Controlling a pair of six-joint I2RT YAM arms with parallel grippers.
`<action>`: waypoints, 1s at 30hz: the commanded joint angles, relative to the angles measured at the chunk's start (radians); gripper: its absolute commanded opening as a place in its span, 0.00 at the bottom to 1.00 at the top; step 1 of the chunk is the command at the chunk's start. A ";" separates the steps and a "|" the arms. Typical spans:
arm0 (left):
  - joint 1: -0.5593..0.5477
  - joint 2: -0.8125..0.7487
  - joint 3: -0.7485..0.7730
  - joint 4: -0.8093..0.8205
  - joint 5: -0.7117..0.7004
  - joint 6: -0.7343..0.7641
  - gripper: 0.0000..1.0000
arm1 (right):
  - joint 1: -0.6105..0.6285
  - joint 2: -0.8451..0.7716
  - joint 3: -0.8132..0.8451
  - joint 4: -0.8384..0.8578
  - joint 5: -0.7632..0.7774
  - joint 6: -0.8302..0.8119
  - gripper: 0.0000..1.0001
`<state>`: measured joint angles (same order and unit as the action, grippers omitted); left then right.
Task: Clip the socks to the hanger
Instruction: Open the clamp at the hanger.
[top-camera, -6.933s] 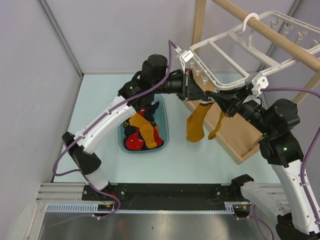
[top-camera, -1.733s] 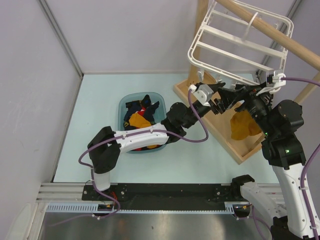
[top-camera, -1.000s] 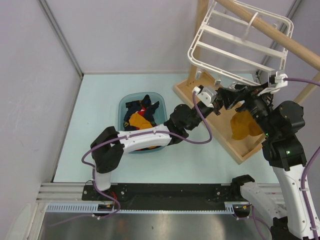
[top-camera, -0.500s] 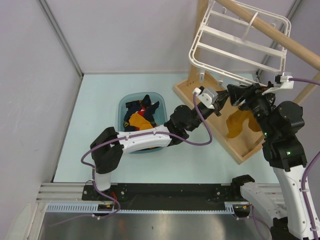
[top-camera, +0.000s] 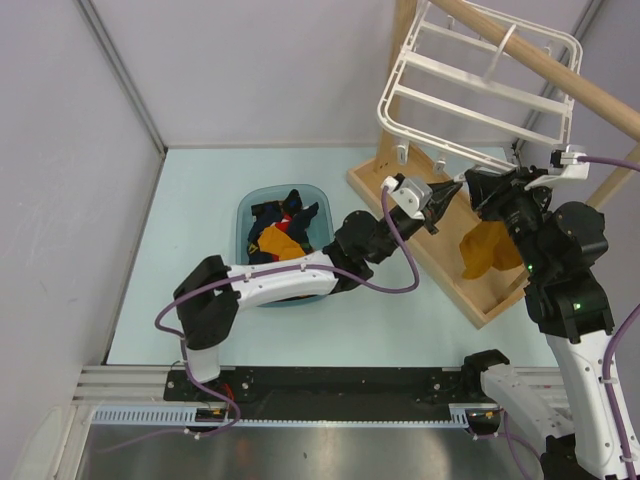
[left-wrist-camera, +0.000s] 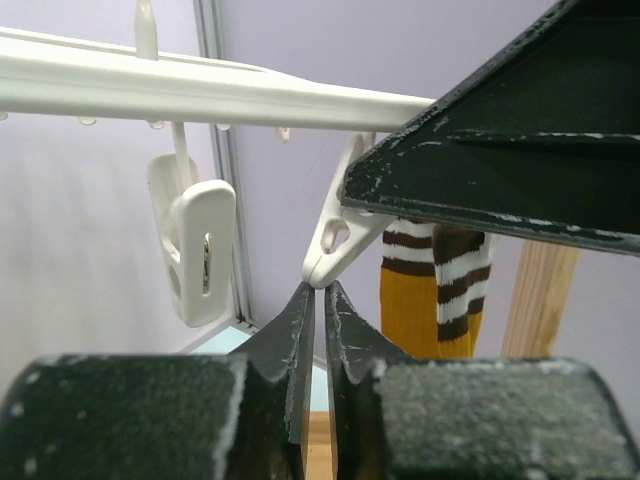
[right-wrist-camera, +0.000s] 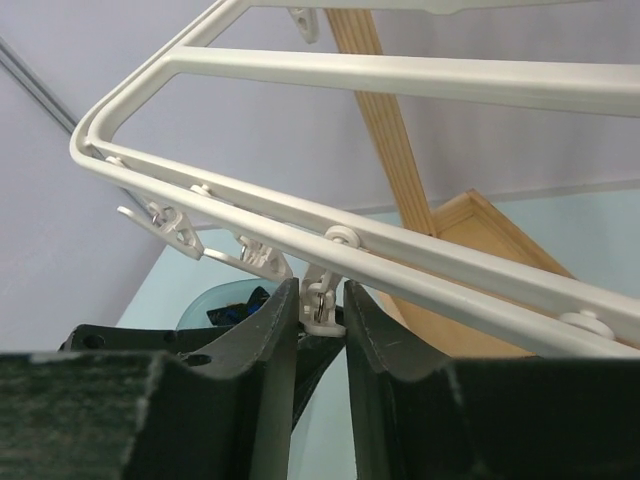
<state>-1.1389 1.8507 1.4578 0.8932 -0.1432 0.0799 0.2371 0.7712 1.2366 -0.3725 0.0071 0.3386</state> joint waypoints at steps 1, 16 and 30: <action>-0.005 -0.096 -0.043 0.021 0.057 0.011 0.13 | -0.007 -0.009 0.024 0.015 -0.041 -0.052 0.24; 0.102 -0.140 -0.004 -0.158 0.491 -0.115 0.43 | -0.079 -0.010 0.024 0.015 -0.277 -0.226 0.09; 0.180 -0.127 0.065 -0.290 0.610 -0.131 0.64 | -0.117 -0.001 0.024 0.017 -0.452 -0.331 0.09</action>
<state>-0.9844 1.7481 1.4452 0.6270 0.3882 -0.0257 0.1219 0.7696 1.2366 -0.3664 -0.3496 0.0547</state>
